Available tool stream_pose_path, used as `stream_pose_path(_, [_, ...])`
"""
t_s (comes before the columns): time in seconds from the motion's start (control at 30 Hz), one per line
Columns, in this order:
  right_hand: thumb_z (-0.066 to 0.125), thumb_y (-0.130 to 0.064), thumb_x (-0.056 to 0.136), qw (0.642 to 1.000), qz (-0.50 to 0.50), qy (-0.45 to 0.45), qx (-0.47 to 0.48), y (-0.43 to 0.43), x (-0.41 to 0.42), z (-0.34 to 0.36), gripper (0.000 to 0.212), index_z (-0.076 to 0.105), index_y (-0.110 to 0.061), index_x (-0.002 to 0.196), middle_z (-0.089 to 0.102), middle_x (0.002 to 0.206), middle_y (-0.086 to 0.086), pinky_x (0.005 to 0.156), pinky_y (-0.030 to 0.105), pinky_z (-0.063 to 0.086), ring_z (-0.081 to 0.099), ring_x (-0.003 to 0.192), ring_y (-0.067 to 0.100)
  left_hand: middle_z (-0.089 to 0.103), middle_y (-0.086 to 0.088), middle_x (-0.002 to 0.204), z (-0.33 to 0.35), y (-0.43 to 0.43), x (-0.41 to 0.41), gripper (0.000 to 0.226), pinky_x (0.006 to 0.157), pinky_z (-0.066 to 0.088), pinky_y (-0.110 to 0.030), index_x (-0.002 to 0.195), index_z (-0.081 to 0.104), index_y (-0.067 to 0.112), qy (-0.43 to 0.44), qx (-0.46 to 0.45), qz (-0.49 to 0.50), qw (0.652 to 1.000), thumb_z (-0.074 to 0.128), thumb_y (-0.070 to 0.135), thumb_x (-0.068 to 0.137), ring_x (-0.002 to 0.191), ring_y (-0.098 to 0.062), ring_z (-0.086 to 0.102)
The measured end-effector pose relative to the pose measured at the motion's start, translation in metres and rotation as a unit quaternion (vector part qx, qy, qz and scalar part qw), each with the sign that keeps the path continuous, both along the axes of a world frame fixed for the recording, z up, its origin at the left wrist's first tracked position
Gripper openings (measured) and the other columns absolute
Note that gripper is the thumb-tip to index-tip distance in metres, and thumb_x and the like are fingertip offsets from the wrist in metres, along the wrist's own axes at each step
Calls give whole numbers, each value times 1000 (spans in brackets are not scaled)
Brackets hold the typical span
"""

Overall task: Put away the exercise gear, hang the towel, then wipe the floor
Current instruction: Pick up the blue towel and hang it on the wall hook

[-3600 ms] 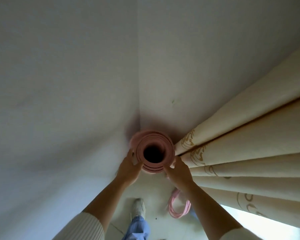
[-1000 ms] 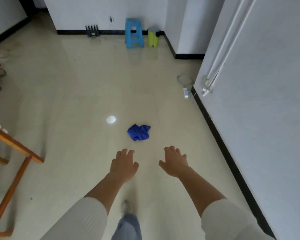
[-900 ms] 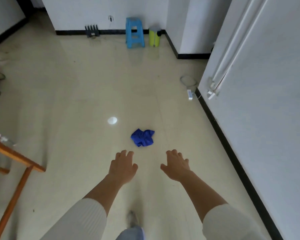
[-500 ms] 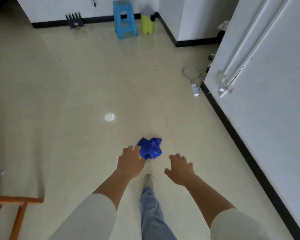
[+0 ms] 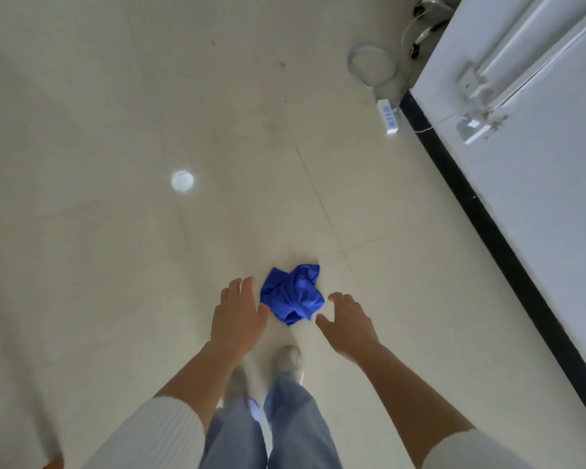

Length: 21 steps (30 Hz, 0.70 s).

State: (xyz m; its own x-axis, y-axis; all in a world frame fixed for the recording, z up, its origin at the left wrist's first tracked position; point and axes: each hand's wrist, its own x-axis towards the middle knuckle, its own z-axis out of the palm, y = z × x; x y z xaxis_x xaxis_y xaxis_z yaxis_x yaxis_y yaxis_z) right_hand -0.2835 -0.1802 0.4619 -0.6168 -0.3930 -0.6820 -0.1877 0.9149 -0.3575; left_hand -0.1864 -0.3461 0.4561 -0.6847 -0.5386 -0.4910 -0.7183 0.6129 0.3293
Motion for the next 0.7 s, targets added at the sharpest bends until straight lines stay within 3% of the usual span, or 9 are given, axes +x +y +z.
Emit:
stream_pose_path(0.33, [44, -36, 95, 991, -76, -75, 77, -19, -3, -255, 44, 39, -17, 135, 45, 132, 0, 95, 35, 36, 43, 122, 21, 30, -6, 148, -253, -45, -40, 53, 101, 39, -34, 143, 29, 15, -68, 27, -166, 983, 43, 28, 94, 130, -23, 33])
stream_pose_path(0.47, [45, -36, 95, 987, -93, -84, 100, -16, 0, -369, 44, 39, -17, 135, 45, 132, 1, 94, 36, 37, 43, 121, 22, 36, -4, 143, -370, -58, -39, 51, 100, 39, -33, 142, 30, 15, -89, 52, -169, 980, 43, 26, 94, 128, -22, 34])
stream_pose_path(0.57, [47, -35, 95, 987, -115, -84, 71, -22, 1, -444, 40, 41, -19, 131, 47, 127, -1, 93, 33, 38, 44, 117, 20, 35, -2, 144, -445, -55, -40, 56, 99, 40, -32, 142, 28, 15, -84, 73, -167, 980, 48, 30, 93, 128, -20, 35])
stream_pose_path(0.7, [53, -32, 92, 994, -103, -17, 13, -36, -1, -514, 32, 45, -20, 119, 47, 120, -5, 86, 31, 41, 48, 105, 20, 40, 1, 133, -515, -49, -45, 63, 87, 46, -33, 135, 32, 14, -63, 66, -199, 976, 59, 42, 85, 117, -21, 44])
